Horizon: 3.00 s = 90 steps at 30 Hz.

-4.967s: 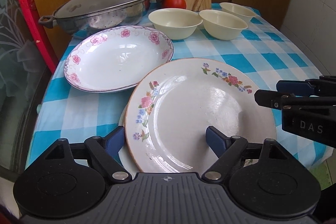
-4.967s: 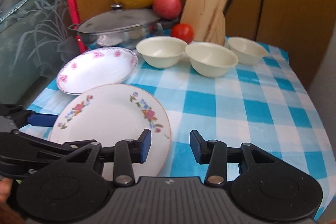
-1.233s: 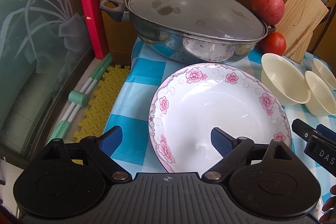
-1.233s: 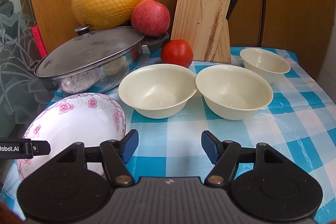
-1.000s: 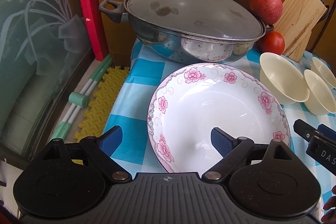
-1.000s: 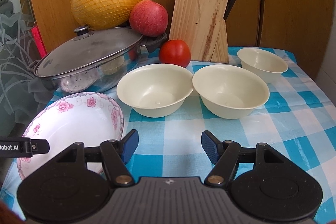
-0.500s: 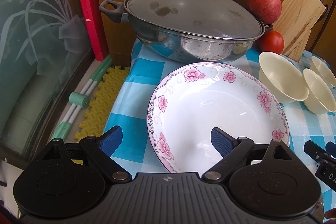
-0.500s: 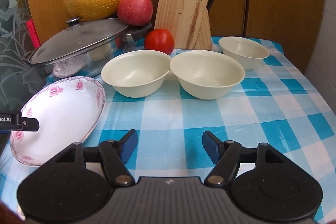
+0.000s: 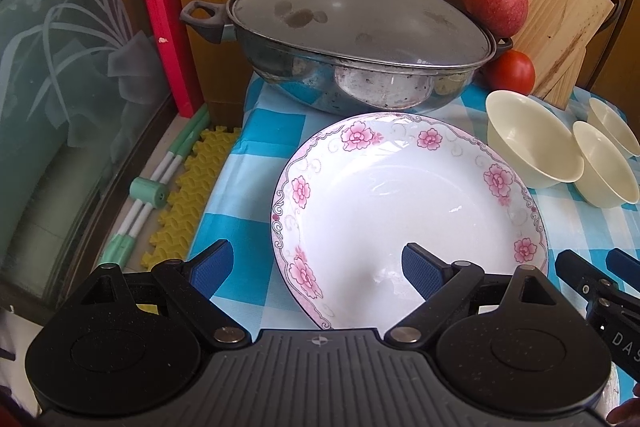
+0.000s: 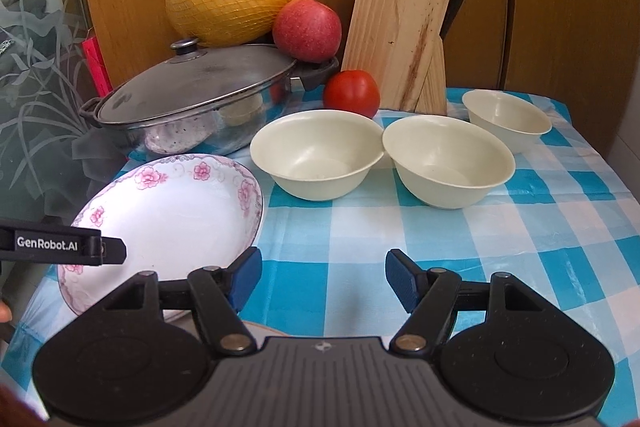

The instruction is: Organize plates and bowls

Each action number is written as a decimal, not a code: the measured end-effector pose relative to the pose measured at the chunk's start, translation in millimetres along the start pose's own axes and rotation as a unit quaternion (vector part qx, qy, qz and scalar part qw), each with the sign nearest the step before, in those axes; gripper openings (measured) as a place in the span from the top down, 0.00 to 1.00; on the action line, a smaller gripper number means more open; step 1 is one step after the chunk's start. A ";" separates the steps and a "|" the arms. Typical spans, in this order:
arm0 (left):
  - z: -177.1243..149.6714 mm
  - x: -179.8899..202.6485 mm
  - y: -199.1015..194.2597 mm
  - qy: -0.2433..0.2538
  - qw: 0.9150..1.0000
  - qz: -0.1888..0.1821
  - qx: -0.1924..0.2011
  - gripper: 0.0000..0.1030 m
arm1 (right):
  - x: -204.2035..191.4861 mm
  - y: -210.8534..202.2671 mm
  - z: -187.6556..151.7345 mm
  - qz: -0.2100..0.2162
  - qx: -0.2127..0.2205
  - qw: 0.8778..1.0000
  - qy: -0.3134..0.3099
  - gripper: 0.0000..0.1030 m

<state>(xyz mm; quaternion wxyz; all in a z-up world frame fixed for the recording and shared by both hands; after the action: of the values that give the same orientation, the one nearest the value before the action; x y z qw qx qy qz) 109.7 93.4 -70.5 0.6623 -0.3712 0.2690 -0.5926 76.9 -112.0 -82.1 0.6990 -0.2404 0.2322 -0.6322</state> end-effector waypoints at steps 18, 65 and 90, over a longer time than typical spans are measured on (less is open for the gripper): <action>-4.4 13.2 6.2 0.036 0.999 0.003 0.002 0.13 | -16.4 24.5 13.5 0.030 -0.018 0.999 0.006 0.36; 0.5 6.2 16.7 0.010 1.000 -0.027 0.004 0.30 | -32.3 39.7 20.4 0.093 -0.048 0.994 -0.004 0.80; 5.6 5.5 14.5 0.006 1.000 -0.018 0.018 0.31 | -30.5 36.1 26.1 0.098 -0.031 0.995 0.005 0.83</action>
<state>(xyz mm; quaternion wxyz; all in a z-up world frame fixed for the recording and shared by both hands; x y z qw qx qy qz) 123.5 89.3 -78.5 0.6561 -0.3603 0.2558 -0.6117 118.4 -77.4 -83.9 0.7485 -0.2350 0.2777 -0.5545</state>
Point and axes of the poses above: each gripper's, at about its wrist camera, not at the fingertips, and y roughly the way its jaws point, x to its right, z to its top, the point moved 4 cm from there along y, roughly the way its jaws point, and after that the axes turned 7 degrees about -y, right-handed, at the moved point
